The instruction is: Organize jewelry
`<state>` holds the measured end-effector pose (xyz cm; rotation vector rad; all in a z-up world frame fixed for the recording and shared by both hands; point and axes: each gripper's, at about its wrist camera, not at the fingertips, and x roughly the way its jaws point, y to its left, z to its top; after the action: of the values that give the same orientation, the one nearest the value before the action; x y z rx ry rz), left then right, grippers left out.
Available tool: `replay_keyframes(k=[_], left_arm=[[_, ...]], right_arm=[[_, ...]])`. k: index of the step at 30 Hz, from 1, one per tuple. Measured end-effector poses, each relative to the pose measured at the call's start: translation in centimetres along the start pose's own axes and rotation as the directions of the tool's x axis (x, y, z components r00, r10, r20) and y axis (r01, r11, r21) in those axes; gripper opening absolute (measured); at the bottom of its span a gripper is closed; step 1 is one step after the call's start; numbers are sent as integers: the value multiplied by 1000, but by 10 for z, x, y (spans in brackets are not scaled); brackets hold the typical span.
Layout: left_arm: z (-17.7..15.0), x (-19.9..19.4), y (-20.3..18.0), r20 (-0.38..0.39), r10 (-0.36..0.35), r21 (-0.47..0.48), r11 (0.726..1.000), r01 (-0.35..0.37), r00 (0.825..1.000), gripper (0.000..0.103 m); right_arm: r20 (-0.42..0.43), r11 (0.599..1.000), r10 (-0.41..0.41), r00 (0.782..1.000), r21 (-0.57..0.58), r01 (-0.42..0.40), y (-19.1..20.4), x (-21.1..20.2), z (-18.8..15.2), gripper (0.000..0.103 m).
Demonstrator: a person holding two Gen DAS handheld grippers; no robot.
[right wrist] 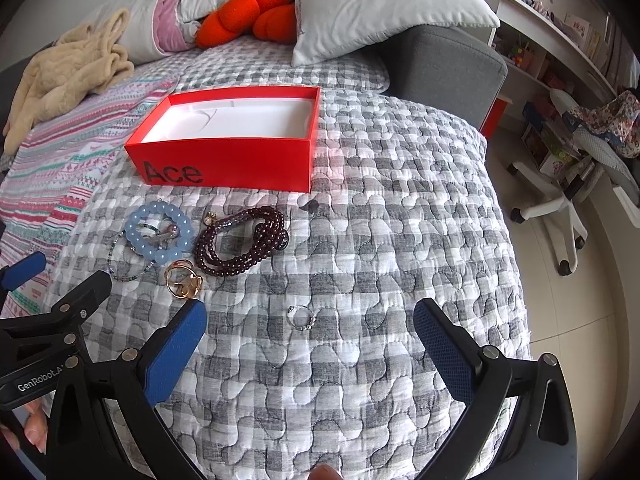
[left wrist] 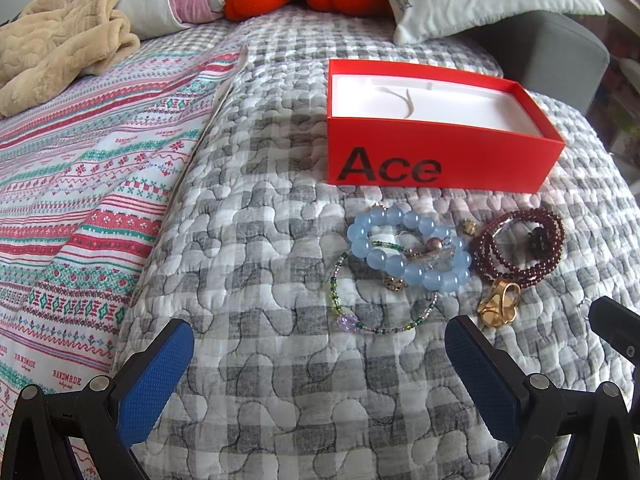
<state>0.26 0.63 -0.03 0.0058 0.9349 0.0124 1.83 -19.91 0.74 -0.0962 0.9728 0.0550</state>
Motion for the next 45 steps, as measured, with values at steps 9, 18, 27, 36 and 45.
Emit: replay_keyframes(k=[9, 18, 27, 36, 45], left_arm=[[0, -1, 1, 3, -1, 0, 1000, 1, 1000, 103], [1, -1, 2, 3, -1, 1, 1000, 1, 1000, 103], [1, -1, 2, 3, 0, 0, 1000, 0, 1000, 103], [2, -2, 4, 7, -6, 5, 1000, 5, 1000, 103], [3, -2, 1, 13, -3, 5, 1000, 3, 1000, 103]], right_arm=[[-1, 1000, -7, 1000, 3, 7, 0, 0, 0, 103], [-2, 1000, -3, 1000, 4, 3, 0, 0, 0, 103], [-2, 1000, -3, 1000, 4, 3, 0, 0, 0, 103], [-3, 1000, -4, 1000, 4, 4, -1, 0, 0, 103], [-1, 1000, 1, 1000, -7, -1, 0, -1, 3, 103]])
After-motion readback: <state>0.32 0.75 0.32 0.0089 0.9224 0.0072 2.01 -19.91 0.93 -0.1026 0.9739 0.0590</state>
